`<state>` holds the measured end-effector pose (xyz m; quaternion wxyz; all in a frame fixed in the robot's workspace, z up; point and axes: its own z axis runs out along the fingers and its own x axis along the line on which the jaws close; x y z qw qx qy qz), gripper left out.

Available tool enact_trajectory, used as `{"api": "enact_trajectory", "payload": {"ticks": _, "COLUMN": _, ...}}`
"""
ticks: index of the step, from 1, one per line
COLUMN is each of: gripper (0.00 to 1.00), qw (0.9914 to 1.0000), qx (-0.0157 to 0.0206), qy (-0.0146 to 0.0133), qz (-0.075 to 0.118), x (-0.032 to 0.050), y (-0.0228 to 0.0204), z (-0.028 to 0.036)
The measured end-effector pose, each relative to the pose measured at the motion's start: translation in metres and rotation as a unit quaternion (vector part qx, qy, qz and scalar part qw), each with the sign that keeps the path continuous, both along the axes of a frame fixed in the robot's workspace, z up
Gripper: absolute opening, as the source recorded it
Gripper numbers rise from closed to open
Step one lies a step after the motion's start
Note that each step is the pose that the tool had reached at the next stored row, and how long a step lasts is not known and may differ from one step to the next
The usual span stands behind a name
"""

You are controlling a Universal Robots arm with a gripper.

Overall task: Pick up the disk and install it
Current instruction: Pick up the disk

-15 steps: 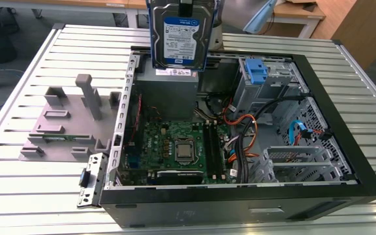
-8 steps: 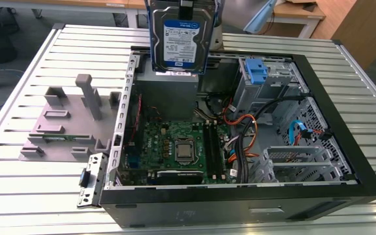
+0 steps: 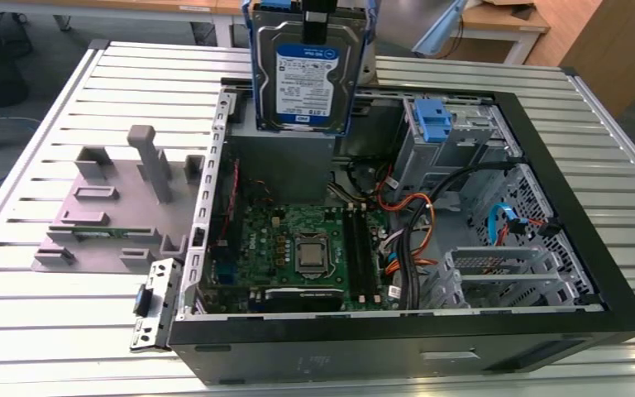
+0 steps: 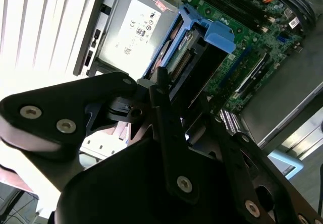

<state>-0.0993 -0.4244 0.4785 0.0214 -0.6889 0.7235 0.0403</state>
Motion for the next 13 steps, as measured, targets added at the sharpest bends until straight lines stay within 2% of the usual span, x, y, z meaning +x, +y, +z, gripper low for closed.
{"api": "enact_trajectory", "payload": {"ticks": 2, "gripper": 0.35, "qw": 1.0, "qx": 0.0, "qy": 0.0, "qz": 0.0, "x": 0.0, "y": -0.0033, "z": -0.0002}}
{"api": "enact_trajectory", "payload": {"ticks": 5, "gripper": 0.35, "qw": 1.0, "qx": 0.0, "qy": 0.0, "qz": 0.0, "x": 0.0, "y": -0.0057, "z": -0.0003}}
{"api": "enact_trajectory", "payload": {"ticks": 13, "gripper": 0.35, "qw": 1.0, "qx": 0.0, "qy": 0.0, "qz": 0.0, "x": 0.0, "y": -0.0061, "z": -0.0004}}
